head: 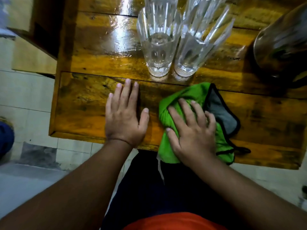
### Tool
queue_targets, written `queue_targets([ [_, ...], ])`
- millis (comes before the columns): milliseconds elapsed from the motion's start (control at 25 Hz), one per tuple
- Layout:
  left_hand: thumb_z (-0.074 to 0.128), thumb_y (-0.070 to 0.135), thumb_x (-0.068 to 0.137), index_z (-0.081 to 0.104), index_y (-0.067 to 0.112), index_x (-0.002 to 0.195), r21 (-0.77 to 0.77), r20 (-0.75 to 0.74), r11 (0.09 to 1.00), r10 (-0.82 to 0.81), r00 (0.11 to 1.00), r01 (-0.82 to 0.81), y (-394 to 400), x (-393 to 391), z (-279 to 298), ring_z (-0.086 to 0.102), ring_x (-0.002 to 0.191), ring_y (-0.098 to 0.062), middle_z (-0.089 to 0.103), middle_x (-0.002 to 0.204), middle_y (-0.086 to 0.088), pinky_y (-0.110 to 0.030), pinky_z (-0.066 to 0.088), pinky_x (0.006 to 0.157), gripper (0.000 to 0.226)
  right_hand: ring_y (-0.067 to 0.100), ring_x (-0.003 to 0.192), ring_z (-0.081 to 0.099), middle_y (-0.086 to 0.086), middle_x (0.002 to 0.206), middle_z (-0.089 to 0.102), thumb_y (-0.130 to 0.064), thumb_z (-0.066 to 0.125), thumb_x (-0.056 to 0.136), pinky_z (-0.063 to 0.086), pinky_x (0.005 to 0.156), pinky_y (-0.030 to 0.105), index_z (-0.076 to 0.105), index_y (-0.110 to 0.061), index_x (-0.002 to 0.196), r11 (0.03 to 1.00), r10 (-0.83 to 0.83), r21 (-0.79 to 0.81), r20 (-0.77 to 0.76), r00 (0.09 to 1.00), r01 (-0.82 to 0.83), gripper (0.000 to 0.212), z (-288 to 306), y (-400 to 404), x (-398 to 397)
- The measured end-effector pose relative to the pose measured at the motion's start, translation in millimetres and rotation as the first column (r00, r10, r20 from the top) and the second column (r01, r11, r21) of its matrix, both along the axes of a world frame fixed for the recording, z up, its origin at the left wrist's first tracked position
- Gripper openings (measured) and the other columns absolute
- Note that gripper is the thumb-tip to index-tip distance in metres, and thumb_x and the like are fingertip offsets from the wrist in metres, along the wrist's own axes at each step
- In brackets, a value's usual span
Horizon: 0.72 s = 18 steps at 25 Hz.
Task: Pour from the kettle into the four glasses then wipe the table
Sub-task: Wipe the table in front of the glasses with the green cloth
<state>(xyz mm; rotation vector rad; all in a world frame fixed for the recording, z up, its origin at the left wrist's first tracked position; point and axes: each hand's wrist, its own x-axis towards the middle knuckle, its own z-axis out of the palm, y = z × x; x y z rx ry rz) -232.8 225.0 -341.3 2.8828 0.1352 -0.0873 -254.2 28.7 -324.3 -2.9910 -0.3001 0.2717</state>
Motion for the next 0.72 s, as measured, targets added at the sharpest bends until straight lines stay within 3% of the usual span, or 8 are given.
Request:
queue_targets([
  [160,0.043,0.049,0.088,0.024,0.02,0.157,-0.001,0.003,1.0,-0.006,1.0,0.006,-1,2,1,0.013,0.153,-0.024,0.019,0.166,-0.004,-0.045,0.007,0.123,0.078,0.03,0.144,0.032,0.001,0.159,0.039,-0.055,0.045,0.09,0.024,0.111,0.053,0.043,-0.036,0.146,0.999,-0.013,0.029,0.003,1.0,0.013,0.059,2,25,26],
  [320,0.044,0.048,0.087,0.024,0.02,0.157,-0.004,0.011,1.0,-0.003,1.0,0.003,-1,0,-1,0.014,0.153,-0.025,0.02,0.166,-0.004,-0.045,0.006,0.122,0.078,0.029,0.145,0.035,0.001,0.159,0.039,-0.054,0.05,0.09,0.027,0.113,0.052,0.042,-0.036,0.148,0.995,0.104,0.007,0.016,0.994,-0.104,0.061,2,-8,-3],
  [440,0.045,0.048,0.087,0.025,0.02,0.157,-0.014,0.02,1.0,0.002,1.0,-0.002,-2,1,1,0.015,0.153,-0.025,0.021,0.166,-0.005,-0.046,0.008,0.122,0.077,0.029,0.144,0.037,0.002,0.158,0.042,-0.052,0.052,0.09,0.028,0.112,0.053,0.045,-0.036,0.146,0.995,0.104,-0.008,0.015,0.994,-0.104,0.059,5,-23,-19],
  [600,0.045,0.048,0.087,0.028,0.018,0.156,-0.003,0.022,1.0,-0.007,1.0,0.007,1,2,0,0.017,0.153,-0.026,0.023,0.165,-0.005,-0.047,0.011,0.122,0.077,0.028,0.145,0.034,-0.001,0.159,0.04,-0.055,0.045,0.091,0.024,0.112,0.05,0.043,-0.038,0.147,0.999,0.042,0.031,-0.007,0.999,-0.041,0.058,4,21,28],
  [720,0.045,0.048,0.088,0.027,0.018,0.156,0.001,0.024,1.0,-0.01,1.0,0.01,-2,1,2,0.016,0.153,-0.026,0.023,0.165,-0.005,-0.049,0.012,0.122,0.077,0.027,0.145,0.035,-0.001,0.159,0.039,-0.054,0.048,0.091,0.025,0.113,0.049,0.041,-0.037,0.149,0.997,0.071,0.039,-0.002,0.997,-0.071,0.06,3,-4,14],
])
